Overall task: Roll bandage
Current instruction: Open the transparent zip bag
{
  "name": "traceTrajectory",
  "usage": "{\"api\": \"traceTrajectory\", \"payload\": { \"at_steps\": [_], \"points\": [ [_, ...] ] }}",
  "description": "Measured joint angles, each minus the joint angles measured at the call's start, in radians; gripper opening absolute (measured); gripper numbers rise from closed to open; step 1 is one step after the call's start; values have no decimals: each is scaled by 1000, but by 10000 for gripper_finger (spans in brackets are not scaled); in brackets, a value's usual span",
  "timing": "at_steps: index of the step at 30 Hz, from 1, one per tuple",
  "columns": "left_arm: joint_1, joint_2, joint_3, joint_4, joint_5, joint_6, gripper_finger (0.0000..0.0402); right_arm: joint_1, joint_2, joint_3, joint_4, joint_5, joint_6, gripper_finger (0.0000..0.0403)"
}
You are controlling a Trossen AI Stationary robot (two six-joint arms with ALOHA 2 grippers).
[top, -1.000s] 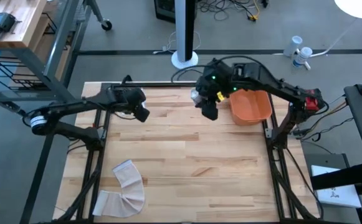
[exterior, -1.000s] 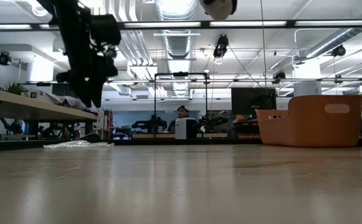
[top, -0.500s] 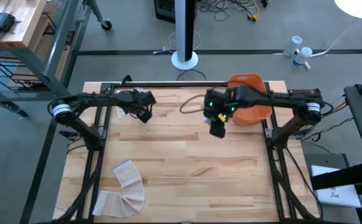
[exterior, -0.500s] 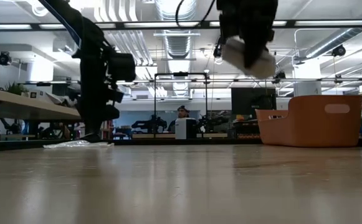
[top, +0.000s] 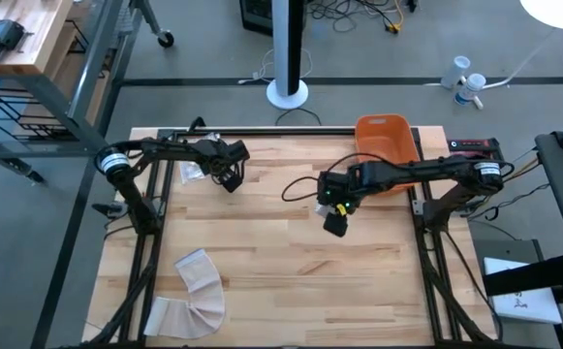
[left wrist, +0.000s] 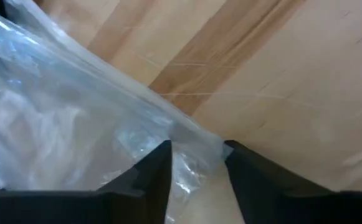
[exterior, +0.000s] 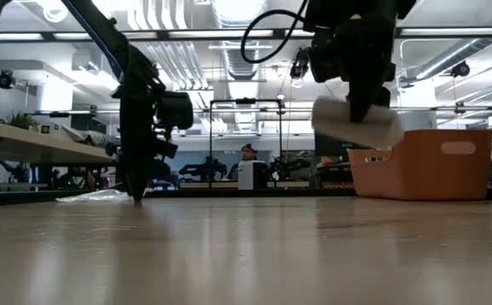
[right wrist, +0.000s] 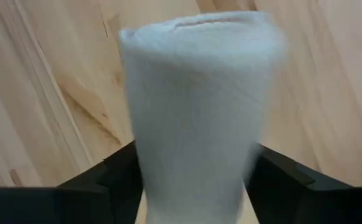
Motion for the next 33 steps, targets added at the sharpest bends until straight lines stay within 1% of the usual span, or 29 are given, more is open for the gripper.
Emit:
{"api": "traceTrajectory", "payload": {
  "at_steps": [2, 5, 6, 7, 8, 10, 12, 16, 23, 27, 29, 33],
  "points": [
    [-5, -14, -3, 9, 28, -2, 131, 7, 0, 7, 0, 6, 22, 253],
    [-21, -36, 12, 6, 60, -3, 65, 7, -1, 14, 2, 20, 33, 266],
    [-26, -42, 19, 7, 96, -4, 38, 6, -1, 17, 3, 34, 32, 270],
    [-33, -49, 30, 12, 135, -5, 20, 6, -1, 20, 11, 46, 30, 273],
    [-38, -55, 42, 23, 175, -11, 11, 4, -1, 23, 27, 57, 25, 276],
    [-50, -68, 61, 41, 247, -11, 12, -1, -1, 25, 64, 64, 11, 280],
    [-78, -75, 76, 72, 294, -21, 5, -1, -1, 25, 91, 74, -1, 283],
    [-176, -102, 126, 140, 367, -38, 2, -1, 3, 24, 134, 88, -2, 286],
    [-368, -126, 258, 146, 359, -56, 0, 5, 3, 20, 137, 88, -12, 275],
    [-440, -155, 347, 141, 345, -106, 0, 13, 4, 11, 145, 89, -62, 266],
    [-465, -168, 404, 124, 325, -123, 0, 16, 4, -1, 185, 88, -99, 262],
    [-502, -188, 531, 81, 282, -186, 0, 18, 3, -43, 343, 88, -156, 258]
  ]
}}
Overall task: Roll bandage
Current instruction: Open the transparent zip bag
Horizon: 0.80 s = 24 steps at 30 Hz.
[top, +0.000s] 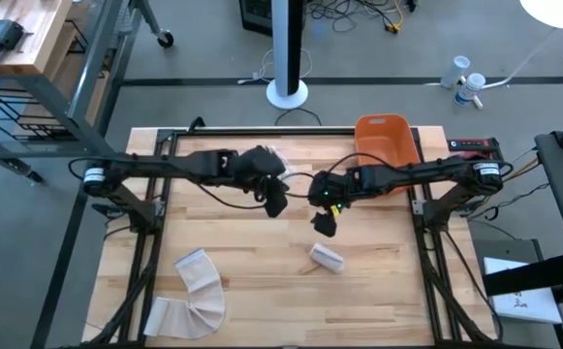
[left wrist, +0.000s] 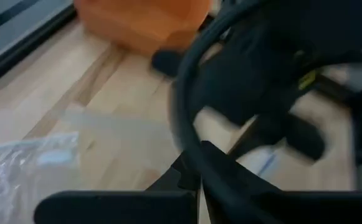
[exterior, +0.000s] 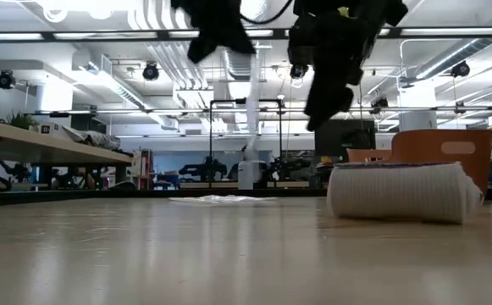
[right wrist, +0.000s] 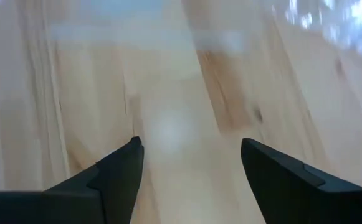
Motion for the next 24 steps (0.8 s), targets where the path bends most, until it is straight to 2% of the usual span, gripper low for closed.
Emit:
{"api": "traceTrajectory", "payload": {
  "at_steps": [4, 7, 11, 16, 18, 20, 24],
  "points": [
    [-33, -17, 138, -52, -15, -51, 0, 12, -21, -10, 141, 1, -39, 251],
    [-55, -29, 244, -76, -77, -54, 0, 35, -57, 19, 165, 41, -79, 244],
    [-55, -33, 370, -73, -152, -6, 0, 89, -125, 45, 151, 253, -137, 230],
    [-35, -33, 470, -27, -177, 47, 0, 184, -206, 73, 177, 657, -198, 212],
    [-34, -33, 506, -6, -177, 67, 0, 221, -223, 82, 225, 782, -258, 207],
    [-33, -33, 542, 9, -177, 87, 0, 251, -230, 86, 338, 828, -356, 204],
    [-33, -30, 593, 43, -177, 111, 0, 282, -206, 106, 592, 841, -526, 205]
  ]
}}
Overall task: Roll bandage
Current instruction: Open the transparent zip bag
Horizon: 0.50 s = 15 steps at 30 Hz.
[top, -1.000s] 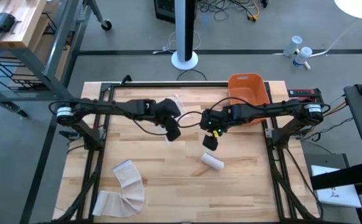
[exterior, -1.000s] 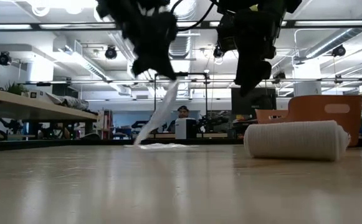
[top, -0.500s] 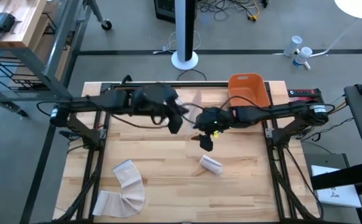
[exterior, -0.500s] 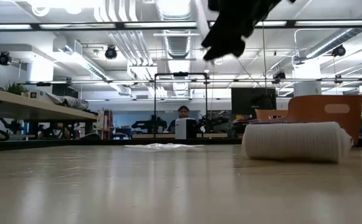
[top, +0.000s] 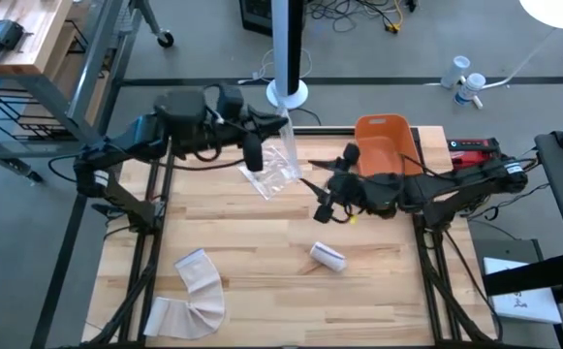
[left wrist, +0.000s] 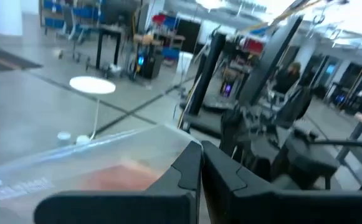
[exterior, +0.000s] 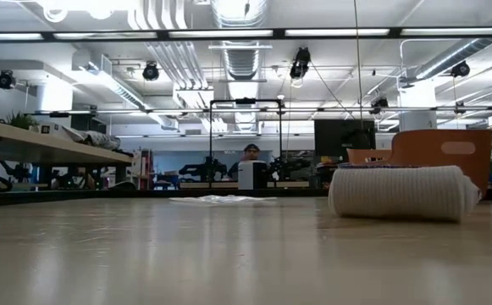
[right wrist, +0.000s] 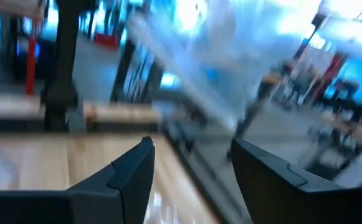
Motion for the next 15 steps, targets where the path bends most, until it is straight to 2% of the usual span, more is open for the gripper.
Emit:
{"api": "traceTrajectory", "payload": {
  "at_steps": [5, 11, 13, 15],
  "points": [
    [0, 1, 33, 50, 1, 41, 0, 8, 93, 77, 190, 117, -76, 204],
    [0, 0, 45, 62, 11, 75, 0, 5, 216, 238, 214, 144, -125, 207],
    [0, 0, 39, 67, 11, 75, 0, 0, 268, 303, 215, 216, -117, 207],
    [0, 0, 33, 61, 11, 72, 0, -6, 308, 364, 215, 337, -118, 205]
  ]
}}
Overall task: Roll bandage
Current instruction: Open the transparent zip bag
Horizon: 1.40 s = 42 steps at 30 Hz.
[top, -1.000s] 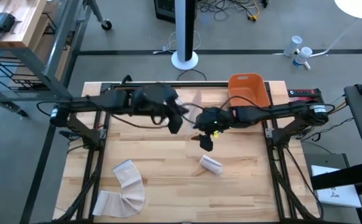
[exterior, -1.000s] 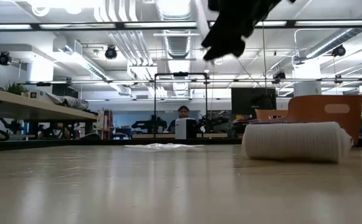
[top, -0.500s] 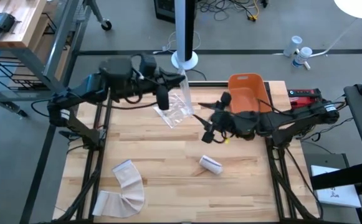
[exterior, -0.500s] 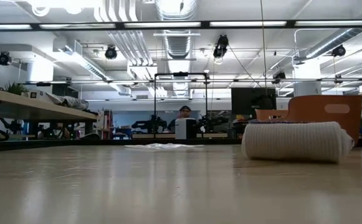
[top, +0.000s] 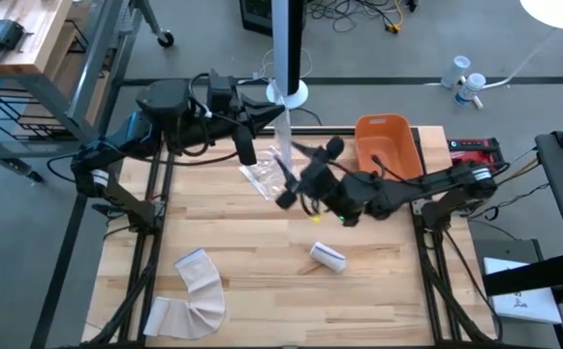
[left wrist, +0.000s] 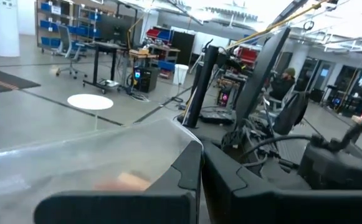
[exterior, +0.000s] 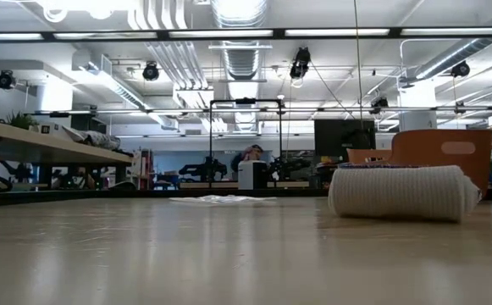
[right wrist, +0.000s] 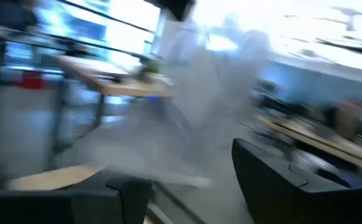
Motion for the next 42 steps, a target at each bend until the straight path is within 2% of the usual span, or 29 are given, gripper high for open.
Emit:
{"api": "traceTrajectory", "payload": {
  "at_steps": [2, 4, 7, 12, 14, 16, 21, 26, 31, 34, 38, 42],
  "points": [
    [0, -1, -1, -9, 1, 2, 0, -6, 32, 49, 4, 80, -7, 197],
    [0, -6, 0, -10, 0, 4, 0, -8, 53, 80, 0, 112, -10, 182],
    [3, -24, 0, -7, -1, 18, 0, -6, 65, 101, -7, 111, -33, 139],
    [5, -40, -3, -10, -22, 80, 0, -8, 35, 107, -19, 89, -1, 21],
    [6, -46, -5, -22, -27, 96, 3, -7, 7, 107, -62, 61, 59, 11],
    [6, -51, -6, -27, -29, 159, 14, -9, -32, 107, -147, 20, 181, 9],
    [5, -69, -6, -93, -92, 376, 66, -41, -140, 107, -397, -163, 581, 2],
    [7, -69, -52, -132, -100, 408, 127, -93, -204, 107, -501, -337, 920, 1],
    [1, -65, -172, -147, -91, 422, 182, -118, -213, 98, -507, -341, 1214, 0],
    [-17, -67, -240, -145, -37, 421, 206, -121, -213, 92, -525, -299, 1371, 0],
    [-47, -72, -297, -134, -16, 400, 225, -120, -213, 87, -646, -217, 1622, 0],
    [-64, -72, -345, -136, -17, 413, 230, -122, -213, 70, -748, -203, 1886, 0]
  ]
}}
